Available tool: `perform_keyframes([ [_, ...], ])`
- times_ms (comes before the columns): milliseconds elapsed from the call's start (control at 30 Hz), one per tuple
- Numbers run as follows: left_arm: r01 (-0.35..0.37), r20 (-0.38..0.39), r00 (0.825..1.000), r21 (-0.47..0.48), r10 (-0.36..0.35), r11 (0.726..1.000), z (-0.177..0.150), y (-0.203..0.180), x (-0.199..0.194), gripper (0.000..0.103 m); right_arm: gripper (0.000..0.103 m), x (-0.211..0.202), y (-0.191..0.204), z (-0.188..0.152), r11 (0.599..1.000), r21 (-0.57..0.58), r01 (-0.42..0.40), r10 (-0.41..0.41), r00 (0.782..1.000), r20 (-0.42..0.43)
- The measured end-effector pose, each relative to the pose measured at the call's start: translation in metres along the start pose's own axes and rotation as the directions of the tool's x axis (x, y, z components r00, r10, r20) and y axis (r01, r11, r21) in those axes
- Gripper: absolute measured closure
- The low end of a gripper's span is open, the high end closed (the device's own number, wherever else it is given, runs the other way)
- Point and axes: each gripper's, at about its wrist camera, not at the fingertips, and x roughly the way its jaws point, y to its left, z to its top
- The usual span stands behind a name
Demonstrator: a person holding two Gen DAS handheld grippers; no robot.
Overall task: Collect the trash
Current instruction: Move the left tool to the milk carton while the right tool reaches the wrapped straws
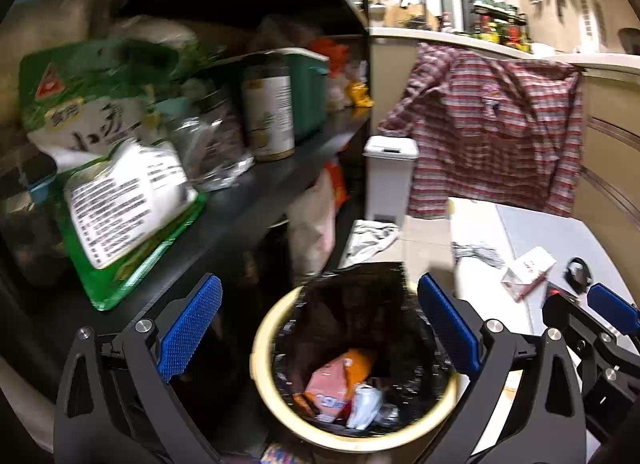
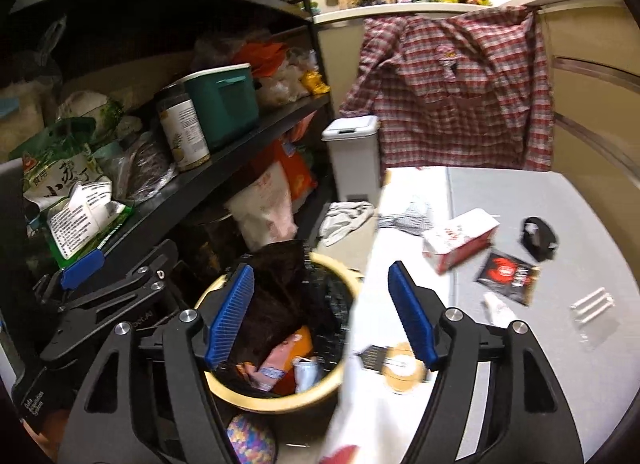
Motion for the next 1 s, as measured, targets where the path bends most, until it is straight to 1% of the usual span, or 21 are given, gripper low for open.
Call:
perform_keyframes([
  [200, 0.067, 0.028, 0.997, 0.031, -0.068, 0.997, 0.003, -0.04, -0.013, 0.008, 0.033, -0.023, -0.047, -0.002, 0.995, 0.043, 0.086, -0.087, 0.996, 0.027],
  [333, 0.128, 0.041, 0.991, 0.051, -0.13, 0.991, 0.003, -0.077, -0.015, 0.008, 0.033, -0.035, -0.081, -0.003, 0.986, 0.072, 0.151, -0.155, 0.987, 0.05],
  [467, 0.174, 0.03, 0.984, 0.079, -0.177, 0.982, -0.003, -0.108, -0.012, 0.008, 0.033, -0.042, -0.118, -0.008, 0.969, 0.121, 0.214, -0.221, 0.974, 0.046],
  [633, 0.212, 0.012, 0.977, 0.111, -0.214, 0.971, -0.011, -0.144, -0.001, 0.008, 0.033, -0.042, -0.16, -0.015, 0.94, 0.184, 0.287, -0.297, 0.954, 0.033],
  [767, 0.223, -0.006, 0.975, 0.131, -0.224, 0.966, -0.02, -0.161, 0.015, 0.008, 0.033, -0.035, -0.19, -0.023, 0.91, 0.219, 0.351, -0.361, 0.933, 0.005],
  [867, 0.236, -0.024, 0.972, 0.136, -0.235, 0.962, -0.025, -0.171, 0.028, 0.008, 0.033, -0.027, -0.211, -0.029, 0.887, 0.256, 0.385, -0.392, 0.92, -0.026],
  [1000, 0.255, -0.026, 0.967, 0.15, -0.254, 0.955, -0.031, -0.183, 0.042, 0.008, 0.033, -0.014, -0.233, -0.034, 0.855, 0.287, 0.433, -0.435, 0.898, -0.06],
])
